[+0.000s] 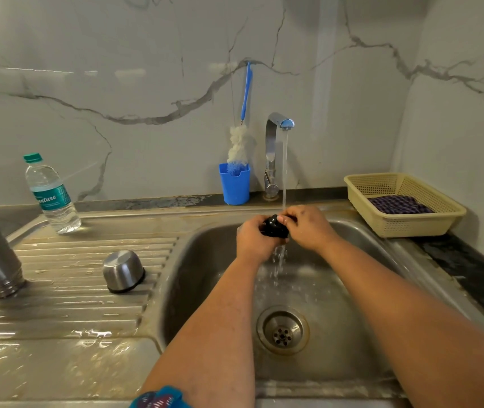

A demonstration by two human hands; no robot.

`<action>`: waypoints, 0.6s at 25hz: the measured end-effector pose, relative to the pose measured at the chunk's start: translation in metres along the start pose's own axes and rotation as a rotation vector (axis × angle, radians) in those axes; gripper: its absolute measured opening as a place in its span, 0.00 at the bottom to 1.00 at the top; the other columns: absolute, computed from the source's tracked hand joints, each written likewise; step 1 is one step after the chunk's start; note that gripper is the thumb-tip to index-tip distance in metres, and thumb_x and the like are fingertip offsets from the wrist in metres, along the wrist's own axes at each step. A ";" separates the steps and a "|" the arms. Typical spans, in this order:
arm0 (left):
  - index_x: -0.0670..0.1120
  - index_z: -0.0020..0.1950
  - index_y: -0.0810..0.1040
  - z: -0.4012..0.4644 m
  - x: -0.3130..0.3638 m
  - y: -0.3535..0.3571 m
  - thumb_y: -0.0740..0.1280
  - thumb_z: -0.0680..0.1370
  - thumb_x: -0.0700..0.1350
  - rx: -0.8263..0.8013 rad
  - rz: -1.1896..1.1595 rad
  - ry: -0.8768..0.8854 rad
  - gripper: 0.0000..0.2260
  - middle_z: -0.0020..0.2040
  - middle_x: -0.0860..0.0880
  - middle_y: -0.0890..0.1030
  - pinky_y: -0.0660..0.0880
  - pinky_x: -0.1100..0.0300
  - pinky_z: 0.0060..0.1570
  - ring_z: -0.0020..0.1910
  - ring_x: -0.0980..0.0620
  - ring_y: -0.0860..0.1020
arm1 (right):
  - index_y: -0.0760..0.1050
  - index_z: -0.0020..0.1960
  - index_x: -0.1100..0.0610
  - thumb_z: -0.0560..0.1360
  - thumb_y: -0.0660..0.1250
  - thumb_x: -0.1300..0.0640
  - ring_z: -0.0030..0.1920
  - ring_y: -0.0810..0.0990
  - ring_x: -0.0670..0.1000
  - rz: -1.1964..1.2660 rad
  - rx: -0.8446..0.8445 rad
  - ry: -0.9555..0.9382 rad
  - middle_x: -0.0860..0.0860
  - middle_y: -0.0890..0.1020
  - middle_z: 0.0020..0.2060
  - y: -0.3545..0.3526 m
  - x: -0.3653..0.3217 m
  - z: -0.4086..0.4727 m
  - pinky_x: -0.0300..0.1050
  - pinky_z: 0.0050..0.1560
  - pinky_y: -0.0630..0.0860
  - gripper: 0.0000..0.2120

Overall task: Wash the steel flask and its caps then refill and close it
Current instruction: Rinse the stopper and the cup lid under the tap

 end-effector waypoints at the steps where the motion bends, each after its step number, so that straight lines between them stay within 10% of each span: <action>1: 0.47 0.58 0.81 0.000 0.001 0.001 0.81 0.67 0.43 -0.007 -0.009 -0.003 0.21 0.50 0.50 0.84 0.77 0.59 0.51 0.51 0.54 0.81 | 0.80 0.51 0.59 0.80 0.62 0.56 0.45 0.78 0.50 -0.024 0.018 0.000 0.54 0.81 0.44 0.001 0.001 0.001 0.36 0.44 0.70 0.10; 4: 0.48 0.58 0.82 0.001 0.002 0.005 0.81 0.66 0.43 -0.041 -0.013 0.013 0.21 0.49 0.50 0.84 0.77 0.60 0.50 0.50 0.54 0.81 | 0.79 0.46 0.61 0.80 0.61 0.57 0.43 0.78 0.54 -0.035 0.106 0.040 0.56 0.80 0.41 -0.003 0.004 0.001 0.43 0.44 0.71 0.11; 9: 0.47 0.58 0.81 0.000 -0.005 0.008 0.82 0.65 0.43 -0.147 -0.147 -0.076 0.24 0.49 0.51 0.85 0.78 0.62 0.47 0.50 0.53 0.82 | 0.75 0.48 0.57 0.78 0.67 0.54 0.37 0.74 0.45 0.177 0.161 0.199 0.50 0.75 0.41 -0.011 0.013 0.001 0.27 0.22 0.65 0.06; 15: 0.47 0.53 0.76 0.003 -0.009 0.013 0.82 0.65 0.42 -0.061 -0.275 -0.174 0.22 0.49 0.47 0.85 0.80 0.51 0.55 0.50 0.48 0.83 | 0.76 0.50 0.50 0.78 0.64 0.62 0.46 0.79 0.51 0.225 0.179 0.180 0.50 0.80 0.44 -0.009 0.024 0.002 0.38 0.38 0.73 0.08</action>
Point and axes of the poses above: each hand's wrist, its own z-axis towards the middle knuckle, its own y-axis out of the palm, x = y × z, the point moved 4 cm from there along z, towards the middle knuckle
